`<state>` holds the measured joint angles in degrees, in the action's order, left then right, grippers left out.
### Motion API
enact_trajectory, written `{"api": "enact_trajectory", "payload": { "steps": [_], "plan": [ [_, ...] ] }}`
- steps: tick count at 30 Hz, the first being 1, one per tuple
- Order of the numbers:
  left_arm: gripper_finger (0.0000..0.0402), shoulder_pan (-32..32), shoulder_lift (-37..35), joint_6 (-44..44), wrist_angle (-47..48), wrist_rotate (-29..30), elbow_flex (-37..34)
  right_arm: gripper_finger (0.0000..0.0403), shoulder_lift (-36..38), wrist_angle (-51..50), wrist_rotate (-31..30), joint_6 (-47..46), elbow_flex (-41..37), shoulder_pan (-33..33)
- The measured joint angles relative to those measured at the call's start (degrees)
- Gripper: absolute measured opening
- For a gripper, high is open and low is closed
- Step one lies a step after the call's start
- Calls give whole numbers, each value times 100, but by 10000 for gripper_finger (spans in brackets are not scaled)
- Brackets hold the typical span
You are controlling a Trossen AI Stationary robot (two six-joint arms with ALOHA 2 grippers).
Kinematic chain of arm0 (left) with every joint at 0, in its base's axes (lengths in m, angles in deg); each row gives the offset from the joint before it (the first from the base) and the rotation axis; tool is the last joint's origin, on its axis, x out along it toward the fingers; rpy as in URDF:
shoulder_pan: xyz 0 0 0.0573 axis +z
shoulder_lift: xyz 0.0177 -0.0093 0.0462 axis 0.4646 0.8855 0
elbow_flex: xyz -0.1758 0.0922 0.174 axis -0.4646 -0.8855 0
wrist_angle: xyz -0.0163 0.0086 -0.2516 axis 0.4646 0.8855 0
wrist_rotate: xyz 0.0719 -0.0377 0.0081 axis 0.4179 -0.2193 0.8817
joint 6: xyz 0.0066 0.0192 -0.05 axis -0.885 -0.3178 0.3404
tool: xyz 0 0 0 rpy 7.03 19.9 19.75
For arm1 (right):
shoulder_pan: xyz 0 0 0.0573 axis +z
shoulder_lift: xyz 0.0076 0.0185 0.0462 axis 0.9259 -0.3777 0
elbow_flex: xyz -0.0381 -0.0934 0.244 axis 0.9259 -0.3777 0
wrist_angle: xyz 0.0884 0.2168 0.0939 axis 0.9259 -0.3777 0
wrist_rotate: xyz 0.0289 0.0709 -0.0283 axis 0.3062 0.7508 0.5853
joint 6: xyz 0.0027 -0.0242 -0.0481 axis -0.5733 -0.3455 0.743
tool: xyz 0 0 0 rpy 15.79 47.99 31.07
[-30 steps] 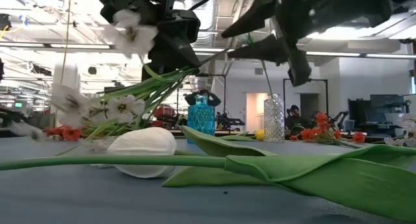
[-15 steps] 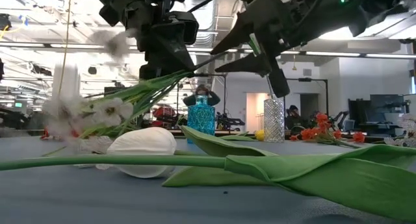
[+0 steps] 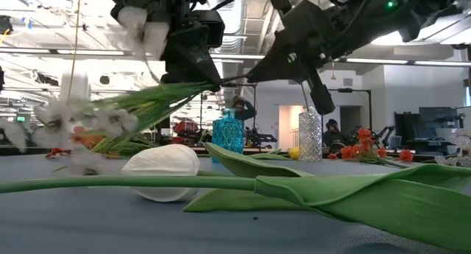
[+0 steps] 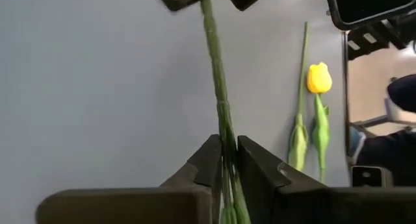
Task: Sort flowers into vase by color
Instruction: Put the left white flowers into the transparent vase
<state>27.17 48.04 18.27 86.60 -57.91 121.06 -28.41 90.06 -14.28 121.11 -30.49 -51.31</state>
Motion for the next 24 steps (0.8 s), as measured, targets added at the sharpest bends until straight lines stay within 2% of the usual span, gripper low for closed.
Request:
{"api": "enact_trajectory", "payload": {
  "steps": [4,8,10,13,16,18,21,24],
  "plan": [
    [67,151,-51,-253,-40,-52,0,29,52,-602,195,-506,0,58],
    [89,375,-238,-441,57,-224,0,29,276,-1339,761,-1214,0,9],
    [94,455,-389,-678,133,-85,2,29,482,-1567,1167,-1699,0,-68],
    [96,452,-576,-1234,155,688,2,29,948,-1922,2322,-2632,0,-313],
    [96,296,-664,-1763,-25,1542,2,29,1480,-2239,4193,-3337,-114,-822],
    [96,197,-668,-1978,-205,1842,2,29,1809,-2026,5400,-3637,-363,-1232],
    [96,70,-667,-2303,-653,2032,-48,29,2197,-918,6578,-4202,-912,-1778],
    [96,-69,-668,-2610,-1456,2207,-356,29,2429,883,7026,-5308,-1572,-2282]
  ]
}}
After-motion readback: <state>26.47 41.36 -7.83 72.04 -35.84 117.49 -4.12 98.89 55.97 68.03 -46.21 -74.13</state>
